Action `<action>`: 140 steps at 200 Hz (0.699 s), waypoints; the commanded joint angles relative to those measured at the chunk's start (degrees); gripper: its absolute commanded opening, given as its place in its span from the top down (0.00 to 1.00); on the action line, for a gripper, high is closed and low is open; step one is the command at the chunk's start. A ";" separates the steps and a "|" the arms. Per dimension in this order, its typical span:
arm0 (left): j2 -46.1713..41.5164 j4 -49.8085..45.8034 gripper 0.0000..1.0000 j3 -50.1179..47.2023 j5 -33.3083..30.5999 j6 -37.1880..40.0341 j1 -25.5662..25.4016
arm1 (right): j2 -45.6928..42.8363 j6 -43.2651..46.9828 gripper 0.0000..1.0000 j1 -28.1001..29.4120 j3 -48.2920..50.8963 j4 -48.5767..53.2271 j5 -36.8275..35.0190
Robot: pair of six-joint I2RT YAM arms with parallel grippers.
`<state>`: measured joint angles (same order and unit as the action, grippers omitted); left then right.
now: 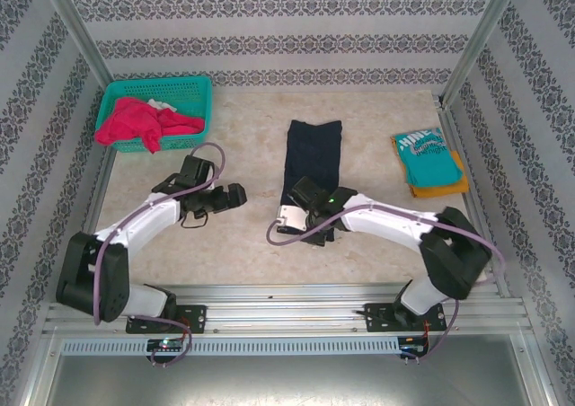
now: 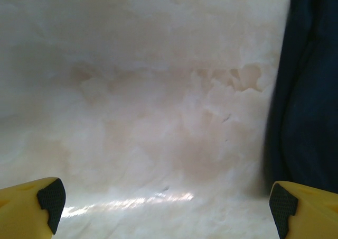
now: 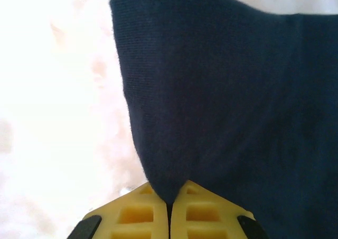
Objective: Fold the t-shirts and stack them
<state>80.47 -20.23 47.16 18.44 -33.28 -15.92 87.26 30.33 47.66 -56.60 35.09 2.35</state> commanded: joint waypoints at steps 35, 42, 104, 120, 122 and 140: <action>13.37 14.11 0.10 9.87 4.92 -10.18 -7.49 | -10.84 -4.58 1.00 1.21 0.98 11.95 7.91; 15.65 14.92 0.13 11.34 5.58 -11.10 -8.22 | -11.50 -4.61 1.00 1.21 0.75 12.76 8.09; 28.72 17.97 0.47 19.37 7.71 -15.24 -10.47 | -13.88 -4.70 1.00 1.21 -0.85 16.08 8.12; 30.32 19.41 0.51 19.37 7.73 -16.31 -10.53 | -13.96 -4.57 1.00 1.19 -1.00 15.97 7.97; 30.55 19.63 0.52 19.31 7.88 -16.49 -10.53 | -13.90 -4.62 1.00 1.14 -1.02 15.97 7.94; 32.47 21.81 0.59 19.93 9.38 -18.14 -10.62 | -13.54 -4.57 1.00 1.13 -1.08 15.80 8.01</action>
<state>110.87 -3.03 65.30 25.58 -48.16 -25.89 74.76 26.70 48.53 -56.49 49.50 9.13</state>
